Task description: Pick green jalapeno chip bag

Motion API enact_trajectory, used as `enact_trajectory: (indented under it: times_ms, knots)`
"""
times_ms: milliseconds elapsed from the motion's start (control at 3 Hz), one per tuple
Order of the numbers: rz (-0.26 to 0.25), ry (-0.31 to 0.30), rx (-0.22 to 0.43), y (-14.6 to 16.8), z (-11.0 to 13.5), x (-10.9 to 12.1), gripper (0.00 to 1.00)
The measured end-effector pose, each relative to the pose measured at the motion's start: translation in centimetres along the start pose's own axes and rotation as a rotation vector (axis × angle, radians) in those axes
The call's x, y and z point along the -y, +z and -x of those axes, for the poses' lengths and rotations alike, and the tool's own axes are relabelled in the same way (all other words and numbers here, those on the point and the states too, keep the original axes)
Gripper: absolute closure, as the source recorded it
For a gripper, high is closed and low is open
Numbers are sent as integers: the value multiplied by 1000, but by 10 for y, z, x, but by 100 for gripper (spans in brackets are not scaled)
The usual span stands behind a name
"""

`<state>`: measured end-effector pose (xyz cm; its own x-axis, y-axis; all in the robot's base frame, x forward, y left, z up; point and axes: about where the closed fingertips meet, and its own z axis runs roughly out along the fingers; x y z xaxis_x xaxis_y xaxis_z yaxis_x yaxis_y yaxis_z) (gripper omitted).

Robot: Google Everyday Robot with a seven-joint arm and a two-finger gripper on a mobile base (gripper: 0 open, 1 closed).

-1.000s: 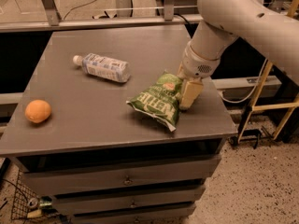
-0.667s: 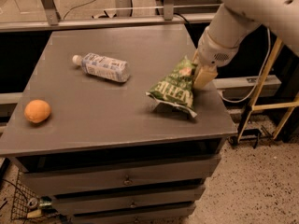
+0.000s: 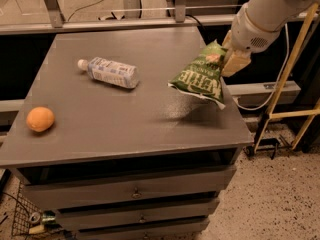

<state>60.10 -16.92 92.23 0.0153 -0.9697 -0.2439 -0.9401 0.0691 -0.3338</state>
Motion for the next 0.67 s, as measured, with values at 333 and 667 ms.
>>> enact_trajectory:
  times_ms: [333,667]
  knots:
    - [-39,-15,50,-18,7,4,100]
    - [-74,-55,114,-35,23,4,100]
